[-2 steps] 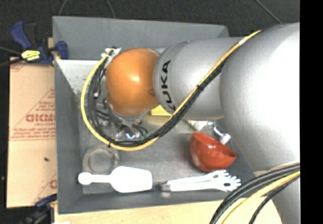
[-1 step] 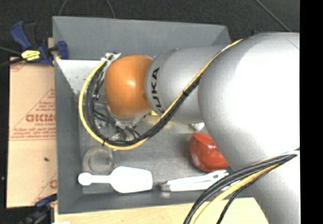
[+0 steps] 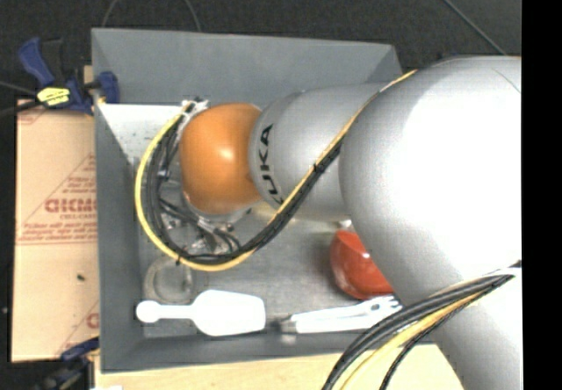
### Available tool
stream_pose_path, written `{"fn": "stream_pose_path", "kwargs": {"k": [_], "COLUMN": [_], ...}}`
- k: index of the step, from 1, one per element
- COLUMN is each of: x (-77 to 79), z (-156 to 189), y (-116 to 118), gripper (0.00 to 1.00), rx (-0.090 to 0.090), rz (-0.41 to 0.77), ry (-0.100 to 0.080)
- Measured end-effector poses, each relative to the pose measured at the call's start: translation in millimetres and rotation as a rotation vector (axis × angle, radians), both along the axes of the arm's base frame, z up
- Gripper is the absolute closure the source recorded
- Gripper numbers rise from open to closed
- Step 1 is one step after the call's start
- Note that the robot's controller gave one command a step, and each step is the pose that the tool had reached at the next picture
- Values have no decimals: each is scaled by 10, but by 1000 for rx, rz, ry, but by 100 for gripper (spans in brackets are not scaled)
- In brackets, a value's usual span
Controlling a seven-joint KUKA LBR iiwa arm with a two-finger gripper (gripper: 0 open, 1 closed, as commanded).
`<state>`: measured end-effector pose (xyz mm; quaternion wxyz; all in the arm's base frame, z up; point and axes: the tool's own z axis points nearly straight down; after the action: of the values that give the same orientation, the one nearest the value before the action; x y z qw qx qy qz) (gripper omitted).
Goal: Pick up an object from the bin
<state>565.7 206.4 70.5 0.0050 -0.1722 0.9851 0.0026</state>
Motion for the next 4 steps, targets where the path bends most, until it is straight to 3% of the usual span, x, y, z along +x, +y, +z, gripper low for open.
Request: {"fn": "stream_pose_path", "kwargs": {"k": [1, 3, 4], "x": [117, 118, 95], "z": [24, 126, 435], "y": [-51, -54, -62], "gripper": [100, 100, 100], "rx": [-2, 0, -3], "rz": [20, 17, 16], "ry": [2, 0, 9]}}
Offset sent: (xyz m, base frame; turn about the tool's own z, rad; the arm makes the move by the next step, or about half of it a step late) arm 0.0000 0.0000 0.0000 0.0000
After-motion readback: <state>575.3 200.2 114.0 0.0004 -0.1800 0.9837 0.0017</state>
